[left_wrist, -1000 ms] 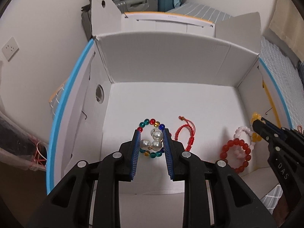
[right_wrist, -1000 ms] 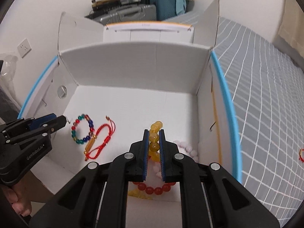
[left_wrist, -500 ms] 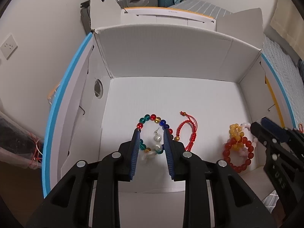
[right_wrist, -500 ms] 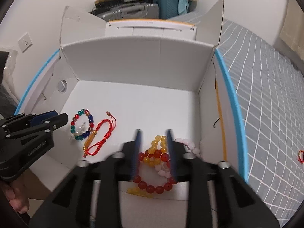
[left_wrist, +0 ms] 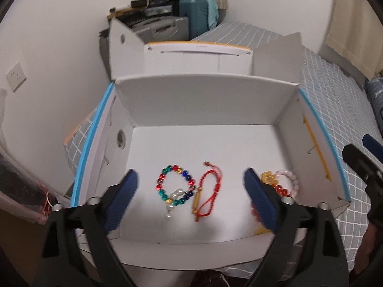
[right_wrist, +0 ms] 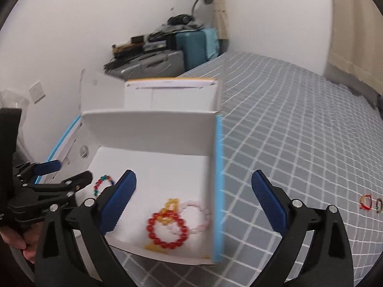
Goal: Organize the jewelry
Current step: 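Move both tools back over the red cord and wooden bead bracelets, then grasp the red cord bracelet with the left tool while the right tool grasps the wooden bead bracelet, then carry both held bracelets over to the open white box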
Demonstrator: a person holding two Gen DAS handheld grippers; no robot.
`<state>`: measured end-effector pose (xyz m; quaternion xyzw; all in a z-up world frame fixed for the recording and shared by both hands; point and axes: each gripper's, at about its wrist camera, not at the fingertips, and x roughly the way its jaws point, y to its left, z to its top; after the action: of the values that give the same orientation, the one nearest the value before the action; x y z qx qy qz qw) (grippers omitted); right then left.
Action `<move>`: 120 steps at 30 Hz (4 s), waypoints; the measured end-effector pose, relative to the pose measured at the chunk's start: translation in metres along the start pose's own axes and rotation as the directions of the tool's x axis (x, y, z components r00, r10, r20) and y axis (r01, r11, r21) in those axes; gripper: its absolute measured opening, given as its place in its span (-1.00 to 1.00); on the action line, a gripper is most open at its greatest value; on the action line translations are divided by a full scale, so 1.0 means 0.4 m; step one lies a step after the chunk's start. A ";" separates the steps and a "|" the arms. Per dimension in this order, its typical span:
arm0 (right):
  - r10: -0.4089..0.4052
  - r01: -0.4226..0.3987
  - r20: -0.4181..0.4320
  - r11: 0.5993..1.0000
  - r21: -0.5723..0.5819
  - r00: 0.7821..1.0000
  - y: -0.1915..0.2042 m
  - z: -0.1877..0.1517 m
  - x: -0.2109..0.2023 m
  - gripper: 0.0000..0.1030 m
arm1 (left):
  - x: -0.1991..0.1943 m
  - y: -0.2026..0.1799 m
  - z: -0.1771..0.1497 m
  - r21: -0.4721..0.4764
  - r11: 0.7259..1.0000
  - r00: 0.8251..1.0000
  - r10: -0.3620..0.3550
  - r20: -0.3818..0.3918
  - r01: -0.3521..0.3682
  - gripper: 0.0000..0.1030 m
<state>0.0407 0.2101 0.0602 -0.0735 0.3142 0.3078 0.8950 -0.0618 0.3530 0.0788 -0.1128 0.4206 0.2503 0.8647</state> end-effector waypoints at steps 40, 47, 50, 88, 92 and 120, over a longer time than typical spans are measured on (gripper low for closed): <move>-0.528 0.541 -0.145 0.757 0.366 0.837 -1.159 -0.262 -0.250 0.85 | 0.143 -1.263 -0.026 0.407 0.808 0.902 -0.414 -0.122 0.425 0.89; -0.523 0.560 -0.208 0.729 0.393 0.827 -1.269 -0.327 -0.146 0.85 | 0.275 -1.402 -0.074 0.455 0.809 0.924 -0.368 -0.100 0.372 0.89; -0.529 0.579 -0.237 0.718 0.387 0.815 -1.306 -0.364 -0.097 0.85 | 0.321 -1.421 -0.089 0.452 0.814 0.927 -0.365 -0.091 0.365 0.89; -0.494 0.523 -0.202 0.689 0.502 0.846 -1.359 -0.474 -0.020 -0.82 | 0.357 -1.449 -0.134 0.472 0.782 0.898 -0.437 -0.050 0.407 -0.78; -0.499 0.526 -0.199 0.690 0.498 0.843 -1.357 -0.474 -0.021 -0.82 | 0.355 -1.449 -0.133 0.469 0.787 0.901 -0.432 -0.045 0.401 -0.83; -0.543 0.538 -0.128 0.719 0.440 0.830 -1.210 -0.364 -0.148 -0.85 | 0.198 -1.346 -0.048 0.441 0.812 0.904 -0.428 0.001 0.384 -0.83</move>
<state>0.2181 -0.2542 -0.0490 0.0528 0.3375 -0.0495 0.9385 0.2505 -0.0853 -0.0035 0.0064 0.3874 -0.0338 0.9212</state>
